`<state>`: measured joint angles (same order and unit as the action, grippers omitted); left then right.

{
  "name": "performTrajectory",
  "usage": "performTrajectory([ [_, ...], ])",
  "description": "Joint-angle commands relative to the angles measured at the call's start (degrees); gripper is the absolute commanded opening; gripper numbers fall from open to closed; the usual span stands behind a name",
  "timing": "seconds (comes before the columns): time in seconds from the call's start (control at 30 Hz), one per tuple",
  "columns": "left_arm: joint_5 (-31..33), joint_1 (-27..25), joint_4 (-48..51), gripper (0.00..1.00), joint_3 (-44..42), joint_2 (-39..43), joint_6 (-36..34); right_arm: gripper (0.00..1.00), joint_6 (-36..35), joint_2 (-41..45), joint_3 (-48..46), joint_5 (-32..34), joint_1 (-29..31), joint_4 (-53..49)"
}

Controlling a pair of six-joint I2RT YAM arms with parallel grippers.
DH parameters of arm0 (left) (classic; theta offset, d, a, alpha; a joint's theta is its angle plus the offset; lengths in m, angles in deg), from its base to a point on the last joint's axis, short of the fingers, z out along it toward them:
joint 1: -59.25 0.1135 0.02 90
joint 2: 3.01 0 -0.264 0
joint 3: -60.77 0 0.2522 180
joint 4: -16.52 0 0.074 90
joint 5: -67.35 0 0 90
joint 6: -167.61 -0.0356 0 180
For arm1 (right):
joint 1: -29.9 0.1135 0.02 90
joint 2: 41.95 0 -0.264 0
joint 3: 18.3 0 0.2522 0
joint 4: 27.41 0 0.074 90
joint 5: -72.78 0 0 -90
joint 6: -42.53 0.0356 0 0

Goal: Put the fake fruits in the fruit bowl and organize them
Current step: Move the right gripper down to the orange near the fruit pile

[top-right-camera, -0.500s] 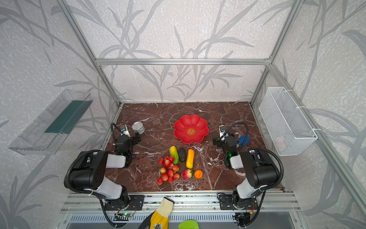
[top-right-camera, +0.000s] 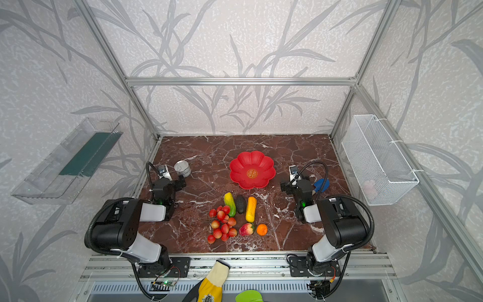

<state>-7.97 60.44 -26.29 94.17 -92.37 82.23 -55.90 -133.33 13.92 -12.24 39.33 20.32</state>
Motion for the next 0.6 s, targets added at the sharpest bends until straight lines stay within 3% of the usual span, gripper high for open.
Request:
performTrajectory([
  [0.0, -0.35, -0.09, -0.46, 0.99, 0.40, -0.45, -0.77, 0.99, 0.21, -0.29, -0.21, 0.55, 0.06, 1.90],
  [0.13, -0.35, -0.10, -0.48, 0.99, 0.46, -0.46, -0.76, 0.99, 2.50, -0.20, 1.33, 6.24, -0.03, -0.97],
  [0.43, -1.23, -0.03, -3.17, 0.99, -0.94, -0.14, -1.13, 0.99, 2.67, -0.16, 1.25, 6.79, -0.07, -0.88],
  [0.57, -1.66, -0.03, -8.24, 0.99, -5.47, 3.94, -1.24, 0.99, 2.69, 5.05, -0.96, 14.02, 1.73, -0.52],
])
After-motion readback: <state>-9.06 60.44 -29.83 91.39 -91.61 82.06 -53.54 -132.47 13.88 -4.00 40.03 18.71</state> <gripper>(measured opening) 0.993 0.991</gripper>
